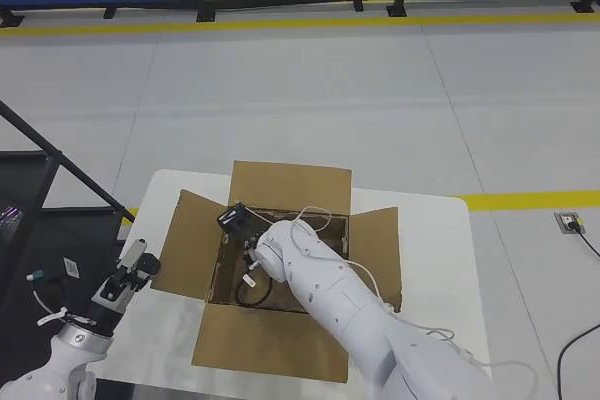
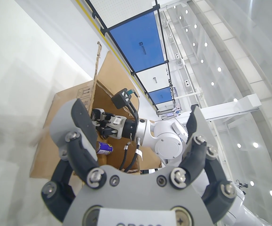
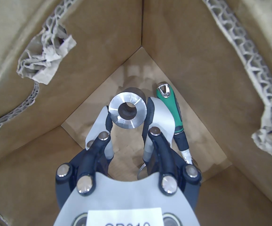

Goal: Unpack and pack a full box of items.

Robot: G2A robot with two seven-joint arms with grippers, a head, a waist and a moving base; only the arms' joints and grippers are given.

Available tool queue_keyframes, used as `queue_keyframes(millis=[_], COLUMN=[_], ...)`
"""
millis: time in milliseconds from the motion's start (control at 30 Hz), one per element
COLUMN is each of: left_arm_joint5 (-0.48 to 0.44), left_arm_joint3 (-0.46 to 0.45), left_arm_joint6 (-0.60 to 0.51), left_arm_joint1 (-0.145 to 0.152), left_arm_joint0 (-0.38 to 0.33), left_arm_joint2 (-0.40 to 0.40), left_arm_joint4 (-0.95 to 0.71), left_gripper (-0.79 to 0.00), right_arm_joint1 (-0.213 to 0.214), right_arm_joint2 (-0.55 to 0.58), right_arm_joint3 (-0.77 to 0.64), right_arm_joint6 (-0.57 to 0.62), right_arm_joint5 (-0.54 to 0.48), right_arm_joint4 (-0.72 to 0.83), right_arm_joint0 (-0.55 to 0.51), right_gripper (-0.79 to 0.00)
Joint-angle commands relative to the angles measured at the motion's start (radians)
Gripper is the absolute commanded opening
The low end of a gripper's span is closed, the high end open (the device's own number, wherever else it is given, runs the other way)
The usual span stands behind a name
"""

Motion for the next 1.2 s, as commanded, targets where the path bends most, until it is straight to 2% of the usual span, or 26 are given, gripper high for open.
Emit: queue_keyframes(millis=[0, 267, 433, 633, 833, 1033, 1100, 1167], left_arm_joint5=[0.002, 0.003, 0.004, 0.001, -0.001, -0.001, -0.001, -0.001], left_arm_joint3=[0.004, 0.014, 0.018, 0.019, 0.020, 0.022, 0.022, 0.020], left_arm_joint6=[-0.001, -0.007, -0.009, -0.009, -0.009, -0.010, -0.010, -0.008], left_arm_joint1=[0.001, 0.006, 0.008, 0.011, 0.014, 0.017, 0.018, 0.018], left_arm_joint0=[-0.005, -0.022, -0.025, -0.025, -0.025, -0.024, -0.022, -0.020], left_arm_joint2=[0.000, 0.006, 0.008, 0.006, 0.006, 0.007, 0.006, 0.005], left_arm_joint4=[-0.003, -0.006, -0.006, -0.010, -0.016, -0.020, -0.018, -0.016], left_gripper=[0.000, 0.000, 0.000, 0.000, 0.000, 0.000, 0.000, 0.000], right_arm_joint1=[0.004, 0.043, 0.082, 0.168, 0.290, 0.376, 0.394, 0.402], right_arm_joint2=[0.004, 0.035, 0.053, 0.099, 0.208, 0.355, 0.400, 0.427], right_arm_joint3=[-0.014, -0.107, -0.249, -0.564, -0.978, -1.308, -1.374, -1.391], right_arm_joint6=[0.010, 0.029, 0.058, 0.190, 0.387, 0.492, 0.502, 0.532], right_arm_joint5=[0.005, 0.024, 0.115, 0.275, 0.369, 0.350, 0.279, 0.259], right_arm_joint4=[-0.004, -0.024, -0.078, -0.216, -0.446, -0.622, -0.625, -0.628], right_arm_joint0=[-0.001, -0.007, -0.036, -0.123, -0.307, -0.518, -0.575, -0.593], right_gripper=[-0.785, -0.785, -0.785, -0.785, -0.785, -0.785, -0.785, -0.785])
